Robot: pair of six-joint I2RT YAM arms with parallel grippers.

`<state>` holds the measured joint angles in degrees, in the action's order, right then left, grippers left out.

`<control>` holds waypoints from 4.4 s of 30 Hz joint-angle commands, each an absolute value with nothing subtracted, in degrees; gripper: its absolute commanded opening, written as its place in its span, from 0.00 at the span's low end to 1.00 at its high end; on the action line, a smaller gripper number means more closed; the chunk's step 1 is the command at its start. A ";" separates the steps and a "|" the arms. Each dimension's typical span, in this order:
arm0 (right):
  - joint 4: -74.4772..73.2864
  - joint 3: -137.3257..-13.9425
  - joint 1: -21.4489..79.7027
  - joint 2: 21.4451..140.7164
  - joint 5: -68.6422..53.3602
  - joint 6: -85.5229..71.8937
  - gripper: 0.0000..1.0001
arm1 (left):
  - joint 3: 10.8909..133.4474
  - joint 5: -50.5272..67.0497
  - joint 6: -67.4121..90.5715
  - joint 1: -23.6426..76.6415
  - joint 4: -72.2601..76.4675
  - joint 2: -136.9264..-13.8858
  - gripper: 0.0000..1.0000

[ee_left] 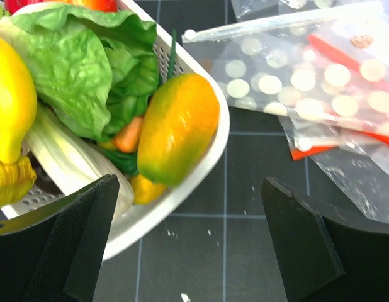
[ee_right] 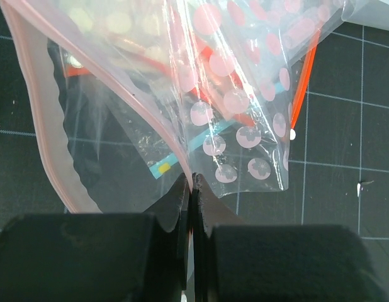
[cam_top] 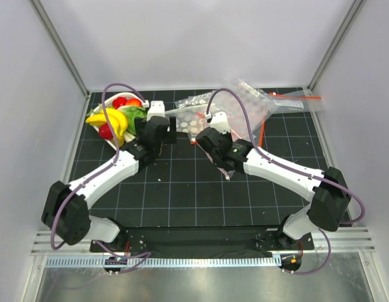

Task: Place the food in the zip-top bag and seal the zipper
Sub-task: Pick up the fake fruit from the bin, then place the fake fruit in the zipper food storage bag.

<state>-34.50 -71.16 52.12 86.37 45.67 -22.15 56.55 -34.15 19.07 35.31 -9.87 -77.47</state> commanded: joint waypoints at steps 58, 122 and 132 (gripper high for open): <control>-31.20 -71.19 52.03 83.85 44.03 -21.62 0.08 | 62.57 -28.56 24.61 22.77 3.08 -94.47 0.96; -21.80 -64.78 51.68 66.54 16.70 -27.77 0.07 | 38.41 8.08 31.55 43.68 32.17 -70.92 0.31; -20.31 -62.58 51.33 63.29 23.47 -26.19 0.05 | 44.64 10.90 29.09 47.72 25.32 -75.14 0.32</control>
<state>-25.15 -63.31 51.27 65.56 20.58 -26.96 41.12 7.62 30.85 45.93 26.65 -74.19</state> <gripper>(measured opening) 0.076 0.530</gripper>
